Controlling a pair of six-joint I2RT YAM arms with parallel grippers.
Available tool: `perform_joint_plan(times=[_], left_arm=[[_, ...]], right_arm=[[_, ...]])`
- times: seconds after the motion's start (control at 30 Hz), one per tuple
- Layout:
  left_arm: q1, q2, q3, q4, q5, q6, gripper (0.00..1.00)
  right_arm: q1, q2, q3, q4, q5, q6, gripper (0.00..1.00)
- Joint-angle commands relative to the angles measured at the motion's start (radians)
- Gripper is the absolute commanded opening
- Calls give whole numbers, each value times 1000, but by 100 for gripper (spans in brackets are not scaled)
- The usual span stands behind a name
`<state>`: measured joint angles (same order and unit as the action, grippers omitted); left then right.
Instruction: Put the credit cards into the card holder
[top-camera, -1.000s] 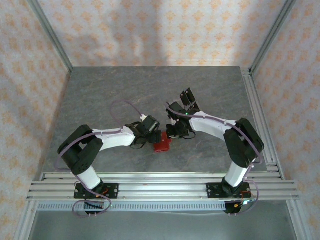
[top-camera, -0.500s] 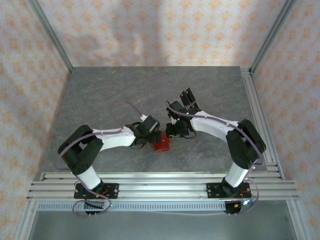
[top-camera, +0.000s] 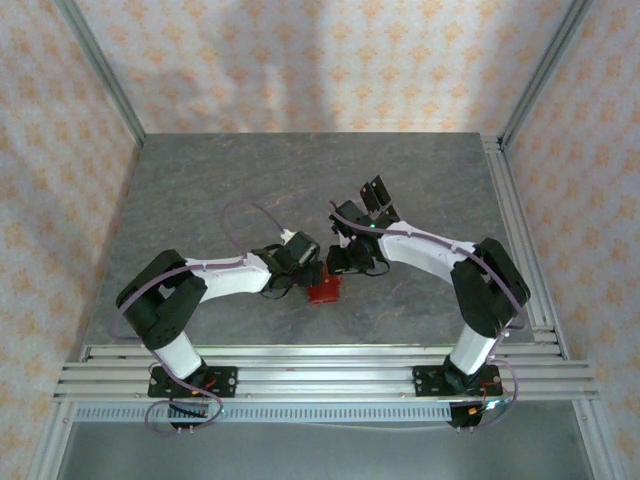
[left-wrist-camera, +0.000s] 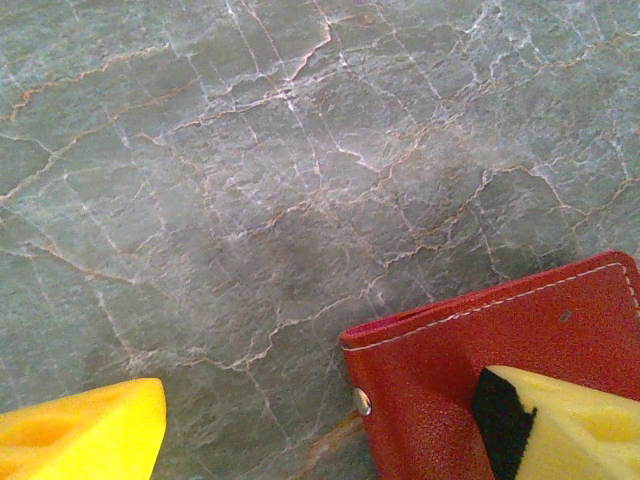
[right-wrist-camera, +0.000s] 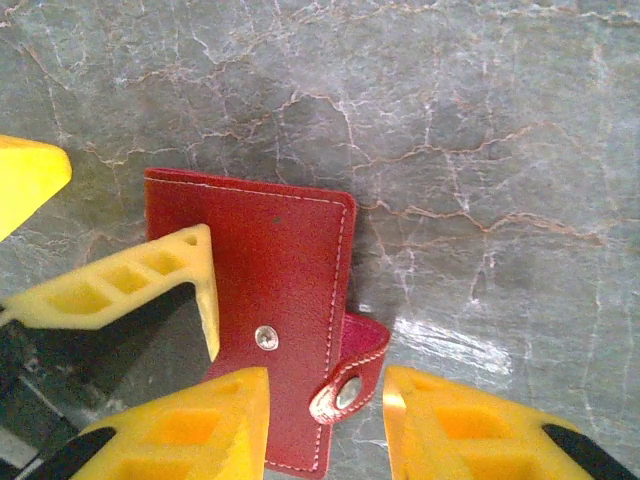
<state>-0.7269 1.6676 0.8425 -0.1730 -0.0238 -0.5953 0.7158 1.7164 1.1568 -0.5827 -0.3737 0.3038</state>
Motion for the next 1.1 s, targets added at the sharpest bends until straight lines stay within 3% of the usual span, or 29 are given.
perform_joint_plan(times=[0.0, 0.23, 0.43, 0.7, 0.8, 0.9, 1.07], left_arm=[[-11, 47, -26, 2, 3, -12, 82], [-13, 51, -28, 8, 4, -12, 82], [-12, 54, -26, 11, 7, -13, 82], [-11, 56, -30, 15, 10, -14, 82], [-14, 56, -29, 14, 10, -14, 82], [-14, 56, -29, 15, 10, -14, 82], [-15, 52, -28, 13, 10, -14, 82]], right_arm=[[7, 32, 24, -17, 5, 2, 34], [7, 44, 27, -29, 18, -6, 24], [7, 30, 29, -37, 27, -7, 22], [7, 16, 27, -46, 35, -9, 6], [7, 9, 26, -49, 38, -9, 7], [6, -2, 25, -55, 46, -10, 16], [2, -14, 27, -63, 52, -11, 17]])
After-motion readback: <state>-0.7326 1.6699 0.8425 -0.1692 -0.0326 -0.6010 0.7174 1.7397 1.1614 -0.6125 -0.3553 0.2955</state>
